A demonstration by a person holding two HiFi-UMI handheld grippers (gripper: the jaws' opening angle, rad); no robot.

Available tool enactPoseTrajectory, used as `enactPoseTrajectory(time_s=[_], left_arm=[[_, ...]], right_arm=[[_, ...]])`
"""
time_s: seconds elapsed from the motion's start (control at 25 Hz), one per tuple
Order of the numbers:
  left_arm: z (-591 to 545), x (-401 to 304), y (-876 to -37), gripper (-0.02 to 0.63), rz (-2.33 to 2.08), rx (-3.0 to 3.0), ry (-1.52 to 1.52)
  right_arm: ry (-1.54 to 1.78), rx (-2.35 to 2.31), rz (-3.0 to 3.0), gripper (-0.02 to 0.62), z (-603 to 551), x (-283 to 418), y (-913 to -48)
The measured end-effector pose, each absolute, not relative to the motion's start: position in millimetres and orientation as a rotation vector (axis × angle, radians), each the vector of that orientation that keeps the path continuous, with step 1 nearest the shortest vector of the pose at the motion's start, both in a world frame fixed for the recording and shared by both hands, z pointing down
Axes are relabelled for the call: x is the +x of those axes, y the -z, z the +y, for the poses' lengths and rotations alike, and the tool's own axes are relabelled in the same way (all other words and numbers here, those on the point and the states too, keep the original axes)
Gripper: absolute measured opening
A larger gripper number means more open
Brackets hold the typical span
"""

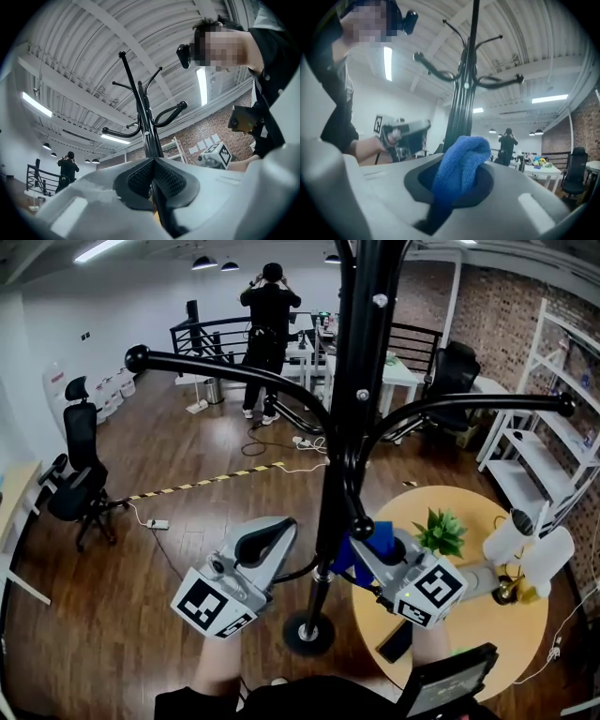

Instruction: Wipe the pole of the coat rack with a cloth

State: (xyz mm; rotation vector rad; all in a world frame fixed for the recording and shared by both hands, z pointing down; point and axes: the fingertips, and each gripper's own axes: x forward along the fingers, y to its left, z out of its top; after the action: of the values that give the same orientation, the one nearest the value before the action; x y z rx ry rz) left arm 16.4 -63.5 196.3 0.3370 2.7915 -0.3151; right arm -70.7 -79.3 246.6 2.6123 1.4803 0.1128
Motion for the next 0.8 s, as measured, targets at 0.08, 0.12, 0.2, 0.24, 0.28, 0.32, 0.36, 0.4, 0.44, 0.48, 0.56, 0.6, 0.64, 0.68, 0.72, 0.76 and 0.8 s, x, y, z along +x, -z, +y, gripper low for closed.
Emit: enactPoseTrajectory(time_s=[0.08, 0.12, 0.2, 0.24, 0.28, 0.32, 0.36, 0.4, 0.44, 0.48, 0.56, 0.6, 0.64, 0.68, 0.72, 0.76, 0.8], left_arm=[[-63.0, 17.2, -193.6, -0.006, 2.789, 0.333, 0.324], [-63.7, 17.4, -191.9, -0.006, 2.788, 0.328, 0.331], [-64.7, 18.3, -188.3, -0.006, 2.786, 0.321, 0.349], [-64.7, 19.2, -186.5, -0.006, 2.784, 0.320, 0.357], [-64.5, 20.1, -185.0, -0.006, 2.782, 0.319, 0.364], [-64.3, 20.9, -183.4, -0.006, 2.781, 0.318, 0.370], [-64.2, 21.4, -181.6, -0.006, 2.779, 0.316, 0.377], [-64.3, 21.5, -179.6, -0.006, 2.776, 0.313, 0.386], [-64.4, 21.4, -177.2, -0.006, 2.772, 0.309, 0.396], [-64.5, 21.2, -174.8, -0.006, 2.768, 0.305, 0.406], [-64.1, 20.9, -171.1, -0.006, 2.762, 0.297, 0.423], [-63.5, 20.3, -170.0, -0.006, 2.760, 0.293, 0.429], [-62.7, 19.0, -169.3, -0.006, 2.759, 0.288, 0.433], [-62.1, 17.2, -168.7, -0.006, 2.758, 0.281, 0.436], [-61.8, 15.3, -168.1, -0.006, 2.757, 0.273, 0.438], [-62.1, 13.7, -167.5, -0.006, 2.756, 0.265, 0.440], [-62.8, 12.5, -166.8, -0.006, 2.756, 0.258, 0.442]], right_arm=[[0.069, 2.549, 1.433, 0.023, -82.1, -67.1, -198.4], [0.157, 2.513, 1.412, 0.023, -83.7, -66.3, -175.3], [0.298, 2.424, 1.385, 0.021, -85.9, -67.9, -132.8], [0.342, 2.373, 1.379, 0.022, -86.3, -69.6, -114.2], [0.370, 2.321, 1.376, 0.023, -87.0, -71.4, -97.2], [0.390, 2.273, 1.374, 0.023, -88.6, -73.1, -81.4], [0.409, 2.228, 1.374, 0.023, -91.9, -75.1, -66.3], [0.425, 2.183, 1.373, 0.023, -97.0, -77.6, -51.8], [0.434, 2.135, 1.375, 0.023, -103.7, -80.7, -38.4], [0.435, 2.086, 1.378, 0.022, -111.7, -84.3, -26.9], [0.450, 2.000, 1.387, 0.023, -130.7, -93.7, -9.7], [0.484, 1.965, 1.392, 0.023, -142.6, -100.1, -2.4], [0.530, 1.927, 1.397, 0.021, -156.2, -107.8, 5.6], [0.573, 1.882, 1.401, 0.022, -171.1, -116.2, 14.5], [0.608, 1.831, 1.405, 0.023, -185.9, -124.2, 23.4], [0.629, 1.784, 1.408, 0.023, -199.0, -130.5, 31.3], [0.636, 1.747, 1.410, 0.023, -208.9, -134.2, 37.5]])
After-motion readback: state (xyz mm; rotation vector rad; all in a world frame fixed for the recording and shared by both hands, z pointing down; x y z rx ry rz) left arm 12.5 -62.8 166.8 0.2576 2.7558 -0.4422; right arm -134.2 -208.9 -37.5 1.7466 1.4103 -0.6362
